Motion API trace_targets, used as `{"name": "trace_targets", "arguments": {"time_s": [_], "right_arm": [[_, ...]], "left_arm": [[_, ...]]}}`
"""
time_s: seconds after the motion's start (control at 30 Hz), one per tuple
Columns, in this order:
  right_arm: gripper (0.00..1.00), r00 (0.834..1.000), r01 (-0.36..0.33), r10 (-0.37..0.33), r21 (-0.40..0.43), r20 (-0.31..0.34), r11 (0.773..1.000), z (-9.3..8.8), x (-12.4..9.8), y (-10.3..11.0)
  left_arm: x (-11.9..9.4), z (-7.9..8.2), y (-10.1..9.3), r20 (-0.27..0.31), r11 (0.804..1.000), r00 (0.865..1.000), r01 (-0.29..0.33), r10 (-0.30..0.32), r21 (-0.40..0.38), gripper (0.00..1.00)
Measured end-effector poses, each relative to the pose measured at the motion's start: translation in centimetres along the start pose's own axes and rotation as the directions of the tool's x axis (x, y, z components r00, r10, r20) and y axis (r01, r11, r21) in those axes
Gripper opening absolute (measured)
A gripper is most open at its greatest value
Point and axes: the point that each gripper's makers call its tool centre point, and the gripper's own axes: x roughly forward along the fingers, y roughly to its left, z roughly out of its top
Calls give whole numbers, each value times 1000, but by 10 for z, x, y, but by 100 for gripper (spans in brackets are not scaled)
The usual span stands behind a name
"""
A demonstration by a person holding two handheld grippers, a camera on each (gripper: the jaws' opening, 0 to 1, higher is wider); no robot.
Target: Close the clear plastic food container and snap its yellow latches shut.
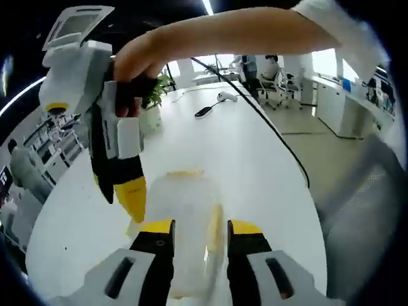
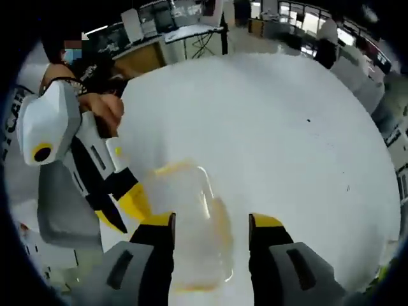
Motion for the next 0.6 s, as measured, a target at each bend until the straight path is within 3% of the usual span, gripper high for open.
{"name": "trace_targets", "arguments": {"time_s": [0.17, 0.5, 0.6], "right_arm": [[44, 997, -47, 48, 4, -57, 999, -2, 9, 0], [44, 982, -99, 93, -30, -165, 995, -16, 24, 4], [40, 971, -128, 117, -41, -209, 991, -23, 26, 6]], "left_arm": [[10, -8, 0, -38, 992, 999, -24, 29, 124, 26], [15, -17, -3, -76, 989, 996, -26, 37, 144, 29], [16, -18, -3, -78, 990, 996, -26, 38, 141, 28]]}}
